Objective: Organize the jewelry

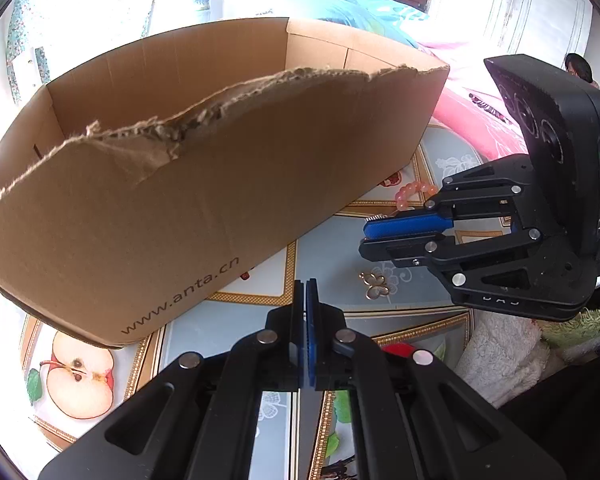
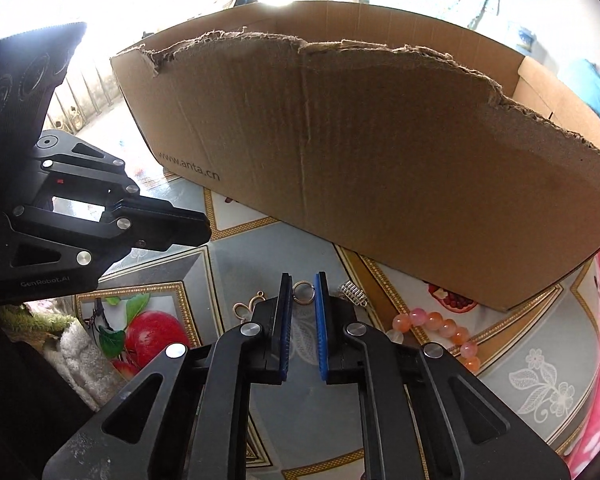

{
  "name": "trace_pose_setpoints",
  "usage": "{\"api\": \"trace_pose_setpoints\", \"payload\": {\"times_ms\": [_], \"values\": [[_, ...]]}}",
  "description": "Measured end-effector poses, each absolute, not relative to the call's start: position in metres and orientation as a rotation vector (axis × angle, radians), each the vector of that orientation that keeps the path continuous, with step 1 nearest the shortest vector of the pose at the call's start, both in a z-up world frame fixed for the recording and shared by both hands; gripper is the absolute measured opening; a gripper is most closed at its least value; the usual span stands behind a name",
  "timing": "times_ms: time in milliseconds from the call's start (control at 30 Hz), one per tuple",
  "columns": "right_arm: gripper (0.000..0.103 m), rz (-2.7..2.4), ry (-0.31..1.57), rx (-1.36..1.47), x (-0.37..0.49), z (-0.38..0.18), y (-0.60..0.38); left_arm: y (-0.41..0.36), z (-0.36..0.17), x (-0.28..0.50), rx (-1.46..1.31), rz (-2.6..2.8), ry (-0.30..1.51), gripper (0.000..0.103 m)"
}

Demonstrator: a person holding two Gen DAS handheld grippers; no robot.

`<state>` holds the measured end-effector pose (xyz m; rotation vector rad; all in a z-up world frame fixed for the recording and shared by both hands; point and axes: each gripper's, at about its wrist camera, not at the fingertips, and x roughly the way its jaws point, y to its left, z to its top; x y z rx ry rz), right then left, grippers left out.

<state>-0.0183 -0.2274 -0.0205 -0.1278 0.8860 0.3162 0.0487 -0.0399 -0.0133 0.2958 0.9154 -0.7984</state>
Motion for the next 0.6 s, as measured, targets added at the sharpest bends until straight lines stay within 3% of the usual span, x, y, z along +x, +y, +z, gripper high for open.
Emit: {"api": "trace_pose_setpoints", "payload": {"times_ms": [367, 433, 500, 600], "values": [[0.008, 0.297, 0.836, 0.009, -0.040, -0.008, -0.249, -0.046, -0.007, 0.036, 0.318, -0.841, 0.913, 0.002], [0.008, 0.287, 0.818, 0.046, -0.047, -0.002, -0.256, -0.050, -0.006, 0.032, 0.330, -0.858, 0.911, 0.007], [0.008, 0.277, 0.804, 0.078, -0.056, 0.001, -0.262, -0.056, -0.008, 0.028, 0.359, -0.872, 0.906, 0.023], [0.008, 0.267, 0.788, 0.120, -0.067, 0.006, -0.270, -0.066, -0.010, 0.023, 0.424, -0.892, 0.888, 0.025]]}}
